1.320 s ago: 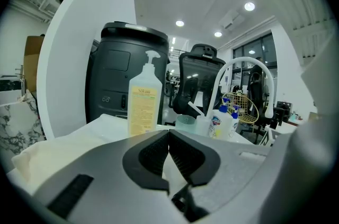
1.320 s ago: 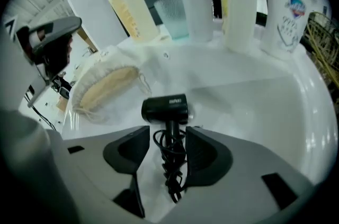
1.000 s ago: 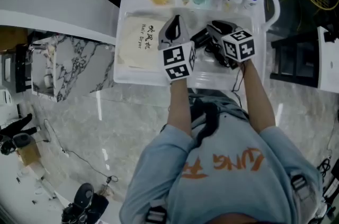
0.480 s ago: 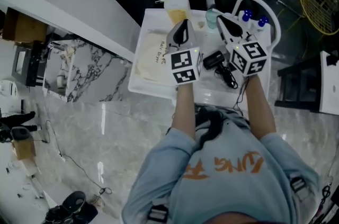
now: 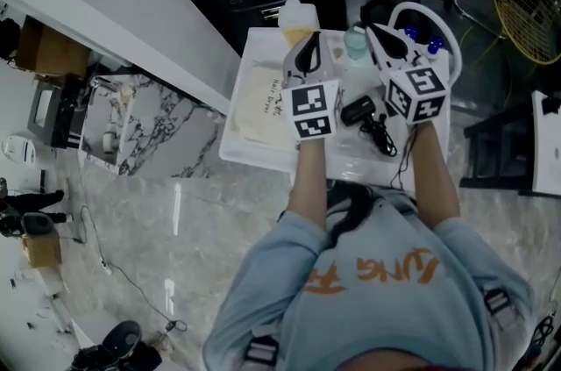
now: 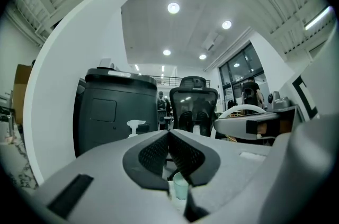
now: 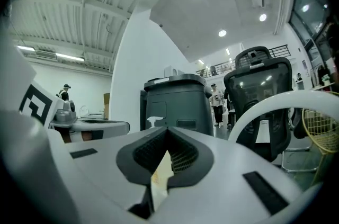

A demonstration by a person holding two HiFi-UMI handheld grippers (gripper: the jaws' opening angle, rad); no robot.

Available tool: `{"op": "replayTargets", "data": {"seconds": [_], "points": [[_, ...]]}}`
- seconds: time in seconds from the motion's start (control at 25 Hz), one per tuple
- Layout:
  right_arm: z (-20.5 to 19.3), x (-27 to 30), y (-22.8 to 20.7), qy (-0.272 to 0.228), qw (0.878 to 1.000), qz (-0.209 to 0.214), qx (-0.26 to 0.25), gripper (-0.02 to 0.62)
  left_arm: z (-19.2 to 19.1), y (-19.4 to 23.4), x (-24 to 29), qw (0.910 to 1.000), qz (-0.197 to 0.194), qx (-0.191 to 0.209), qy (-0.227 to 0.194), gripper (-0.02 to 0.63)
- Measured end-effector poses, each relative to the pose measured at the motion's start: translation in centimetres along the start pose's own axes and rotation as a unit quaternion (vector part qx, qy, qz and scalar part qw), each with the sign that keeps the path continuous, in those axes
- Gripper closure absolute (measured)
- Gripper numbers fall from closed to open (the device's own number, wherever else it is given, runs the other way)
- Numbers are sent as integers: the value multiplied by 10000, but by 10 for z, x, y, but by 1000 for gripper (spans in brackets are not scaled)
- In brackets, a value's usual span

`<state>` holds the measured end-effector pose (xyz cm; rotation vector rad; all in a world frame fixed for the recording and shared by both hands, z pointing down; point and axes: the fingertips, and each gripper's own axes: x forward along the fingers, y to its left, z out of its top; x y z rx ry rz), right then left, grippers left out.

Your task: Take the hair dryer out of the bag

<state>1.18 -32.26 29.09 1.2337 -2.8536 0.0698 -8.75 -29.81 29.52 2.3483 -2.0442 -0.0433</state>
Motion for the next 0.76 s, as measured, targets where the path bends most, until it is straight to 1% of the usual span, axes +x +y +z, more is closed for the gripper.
{"op": "replayTargets", "data": {"seconds": [0.2, 0.36, 0.76], "points": [[3, -2, -4, -70, 9999, -78, -17, 598, 2, -2, -2, 10000, -2, 77, -4, 603], [3, -3, -2, -90, 9999, -77, -80, 598, -1, 2, -5, 10000, 53, 77, 33, 603], [2, -5, -9, -99, 9997, -120, -161, 598, -11, 0, 0, 9999, -6, 43, 104, 603]]}}
